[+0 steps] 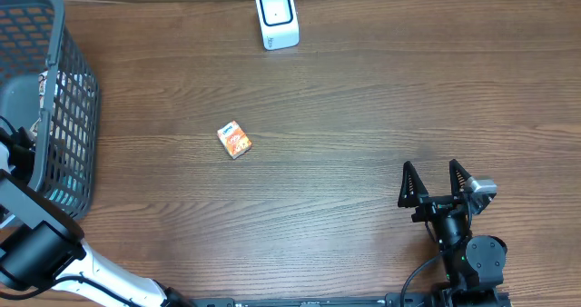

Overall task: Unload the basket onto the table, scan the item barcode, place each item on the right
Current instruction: 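Return the left gripper into the basket and grasp the teal packet, then lift the teal packet and hold it up to the white scanner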

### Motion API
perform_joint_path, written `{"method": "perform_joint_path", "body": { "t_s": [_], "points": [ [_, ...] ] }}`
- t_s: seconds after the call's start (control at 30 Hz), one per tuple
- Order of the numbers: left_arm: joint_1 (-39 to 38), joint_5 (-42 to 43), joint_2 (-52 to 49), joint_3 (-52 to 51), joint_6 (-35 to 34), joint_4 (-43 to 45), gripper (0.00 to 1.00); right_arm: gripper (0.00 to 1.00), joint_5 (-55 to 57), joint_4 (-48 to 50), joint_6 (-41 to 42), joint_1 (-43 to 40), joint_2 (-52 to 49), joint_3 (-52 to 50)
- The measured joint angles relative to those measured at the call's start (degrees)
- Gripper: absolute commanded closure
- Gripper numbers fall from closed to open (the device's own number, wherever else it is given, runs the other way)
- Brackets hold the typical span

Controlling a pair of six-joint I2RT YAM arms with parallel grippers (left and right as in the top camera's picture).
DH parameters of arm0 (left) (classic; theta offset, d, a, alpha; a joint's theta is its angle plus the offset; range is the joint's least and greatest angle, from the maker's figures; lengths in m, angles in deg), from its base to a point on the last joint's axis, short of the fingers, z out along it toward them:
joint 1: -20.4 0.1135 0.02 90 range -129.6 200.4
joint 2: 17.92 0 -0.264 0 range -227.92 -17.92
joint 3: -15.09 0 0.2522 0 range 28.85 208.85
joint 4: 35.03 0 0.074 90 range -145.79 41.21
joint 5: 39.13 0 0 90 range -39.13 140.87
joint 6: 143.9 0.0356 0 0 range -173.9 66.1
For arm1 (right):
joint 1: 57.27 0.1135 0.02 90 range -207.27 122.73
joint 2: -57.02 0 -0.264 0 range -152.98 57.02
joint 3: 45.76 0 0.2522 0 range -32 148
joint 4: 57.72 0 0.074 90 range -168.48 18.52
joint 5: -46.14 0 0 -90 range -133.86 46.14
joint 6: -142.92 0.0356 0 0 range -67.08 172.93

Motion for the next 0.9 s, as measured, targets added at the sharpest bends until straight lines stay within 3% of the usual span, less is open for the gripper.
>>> {"method": "perform_joint_path", "body": {
  "t_s": [0.23,0.63,0.9],
  "points": [
    [-0.31,-0.28,-1.20,8.68,-2.97,-9.11,0.96,0.00,0.00,0.00,0.00,0.00,0.00,0.00],
    [-0.31,-0.33,-1.40,42.60,-7.08,-23.87,0.96,0.00,-0.02,0.00,0.00,0.00,0.00,0.00],
    [-0.31,8.66,-1.36,53.72,-9.68,-25.75,0.96,0.00,-0.02,0.02,0.00,0.00,0.00,0.00]
  ]
}}
